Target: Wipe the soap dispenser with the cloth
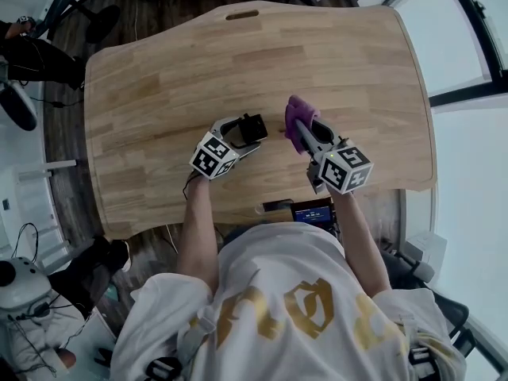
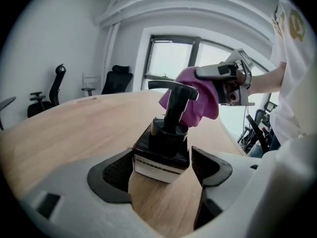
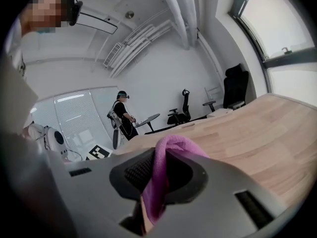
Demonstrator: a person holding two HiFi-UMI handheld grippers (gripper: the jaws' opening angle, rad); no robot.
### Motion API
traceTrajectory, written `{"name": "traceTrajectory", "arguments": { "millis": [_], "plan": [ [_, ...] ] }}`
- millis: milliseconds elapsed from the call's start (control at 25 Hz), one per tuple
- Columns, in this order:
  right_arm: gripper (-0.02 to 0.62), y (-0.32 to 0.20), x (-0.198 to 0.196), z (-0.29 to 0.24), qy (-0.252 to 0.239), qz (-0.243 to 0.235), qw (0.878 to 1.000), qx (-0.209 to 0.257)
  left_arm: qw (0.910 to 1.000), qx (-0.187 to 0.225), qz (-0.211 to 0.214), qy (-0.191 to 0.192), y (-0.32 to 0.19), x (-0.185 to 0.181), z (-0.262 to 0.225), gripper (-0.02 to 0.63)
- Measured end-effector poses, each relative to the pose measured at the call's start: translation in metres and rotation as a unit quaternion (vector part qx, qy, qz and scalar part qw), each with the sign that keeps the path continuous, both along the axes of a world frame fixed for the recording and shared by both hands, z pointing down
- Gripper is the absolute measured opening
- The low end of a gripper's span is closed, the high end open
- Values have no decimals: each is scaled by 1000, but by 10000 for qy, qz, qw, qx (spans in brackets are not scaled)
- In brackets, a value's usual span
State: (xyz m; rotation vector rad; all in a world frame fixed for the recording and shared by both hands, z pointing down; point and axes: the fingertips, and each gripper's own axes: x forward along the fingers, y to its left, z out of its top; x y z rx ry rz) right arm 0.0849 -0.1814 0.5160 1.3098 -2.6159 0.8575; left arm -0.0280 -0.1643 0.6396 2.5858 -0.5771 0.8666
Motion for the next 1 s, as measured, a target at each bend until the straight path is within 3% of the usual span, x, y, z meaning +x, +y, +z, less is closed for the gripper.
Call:
{"name": "traceTrajectory", "arguments": {
  "millis": [160, 400, 440, 520, 560, 600, 720, 1000],
  "plan": [
    [51, 9, -4, -10, 175, 16, 9996, 201, 9994, 3, -296, 182, 14, -6, -13, 365],
    [51, 20, -9, -29, 400, 104, 9978, 518, 9921, 383, -1032, 610, 19, -18, -47, 359],
    [51, 22, -10, -32, 433, 113, 9974, 573, 9895, 530, -1187, 639, 18, -20, -55, 332],
    [51, 28, -10, -38, 505, 135, 9962, 692, 9793, 943, -1646, 704, 16, -29, -76, 135],
    [51, 31, -10, -41, 546, 157, 9955, 759, 9717, 1118, -1929, 783, 14, -35, -88, 62],
    [51, 34, -10, -44, 589, 186, 9947, 826, 9636, 1232, -2192, 906, 14, -39, -100, 30],
    [51, 39, -13, -52, 702, 267, 9921, 1002, 9462, 1424, -2641, 1210, 17, -45, -131, 11],
    [51, 56, -22, -70, 849, 287, 9875, 1296, 9278, 1690, -3112, 1178, 24, -47, -172, 9]
  ]
}}
